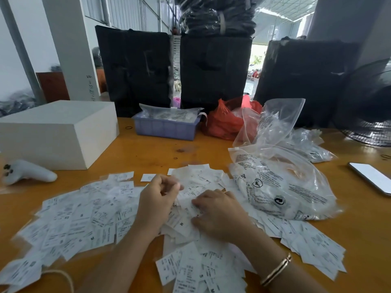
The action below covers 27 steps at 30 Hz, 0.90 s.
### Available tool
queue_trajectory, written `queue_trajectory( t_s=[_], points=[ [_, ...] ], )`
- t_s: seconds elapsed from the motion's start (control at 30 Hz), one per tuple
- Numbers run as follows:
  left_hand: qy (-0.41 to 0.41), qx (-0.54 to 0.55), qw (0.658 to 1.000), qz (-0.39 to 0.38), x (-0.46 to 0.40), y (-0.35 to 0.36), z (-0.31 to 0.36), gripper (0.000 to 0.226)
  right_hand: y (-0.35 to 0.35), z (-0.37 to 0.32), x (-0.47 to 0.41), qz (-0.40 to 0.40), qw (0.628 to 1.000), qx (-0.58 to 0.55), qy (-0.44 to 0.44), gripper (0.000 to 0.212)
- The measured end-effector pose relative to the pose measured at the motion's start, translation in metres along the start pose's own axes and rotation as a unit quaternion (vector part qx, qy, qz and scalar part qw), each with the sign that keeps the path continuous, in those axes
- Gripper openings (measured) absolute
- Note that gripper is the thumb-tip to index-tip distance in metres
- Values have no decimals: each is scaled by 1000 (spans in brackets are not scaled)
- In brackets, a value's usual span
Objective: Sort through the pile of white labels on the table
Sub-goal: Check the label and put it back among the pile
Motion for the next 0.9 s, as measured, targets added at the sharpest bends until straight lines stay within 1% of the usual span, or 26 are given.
queue_trajectory(
  t_s=[0.07, 0.17, 0.27, 0.3, 0.4, 0.47, 0.53, 0.57, 0.63, 0.77, 0.83, 0.9],
  points=[
    [-1, -6, 1000, -3, -1, 0, -2, 10, 1, -2, 0, 26, 999, 0, -19, 42],
    [10, -7, 1000, -12, 0, 2, 1, 12, -2, -1, 4, 75, 996, -36, -18, 38],
    [12, 7, 999, -29, 2, 4, 7, 7, -5, -2, 6, 103, 993, -64, -2, 42],
    [15, 8, 999, -33, 4, 5, 9, 8, -6, -3, 5, 115, 990, -79, 5, 42],
    [12, 16, 999, -39, 5, 7, 9, 15, -7, -3, 3, 138, 979, -145, 41, 32],
    [-7, 38, 999, -39, 5, 8, 8, 15, -5, 0, 3, 142, 960, -228, 78, 34],
    [-30, 68, 997, -37, 5, 8, 7, 14, -5, 2, 4, 154, 925, -326, 117, 28],
    [-41, 84, 995, -35, 5, 8, 7, 12, -4, 4, 4, 156, 914, -349, 132, 25],
    [-59, 106, 992, -28, 5, 8, 7, 11, -3, 8, 2, 148, 904, -368, 158, 21],
    [-78, 129, 988, -17, 5, 7, 6, 13, -1, 18, 0, 152, 851, -464, 196, 14],
    [-80, 124, 989, -19, 5, 8, 5, 14, 0, 22, 1, 159, 839, -476, 209, 20],
    [-71, 118, 990, -9, 6, 7, 6, 15, -4, 22, 3, 170, 842, -467, 209, 25]
  ],
)
Point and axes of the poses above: each hand's wrist, its own x-axis away from the middle knuckle, its own y-axis out of the palm, z = x × y, the point moved 3 cm from there along -x, towards the middle knuckle, and after that the axes turned 6 degrees about x, right-handed, at the moved point
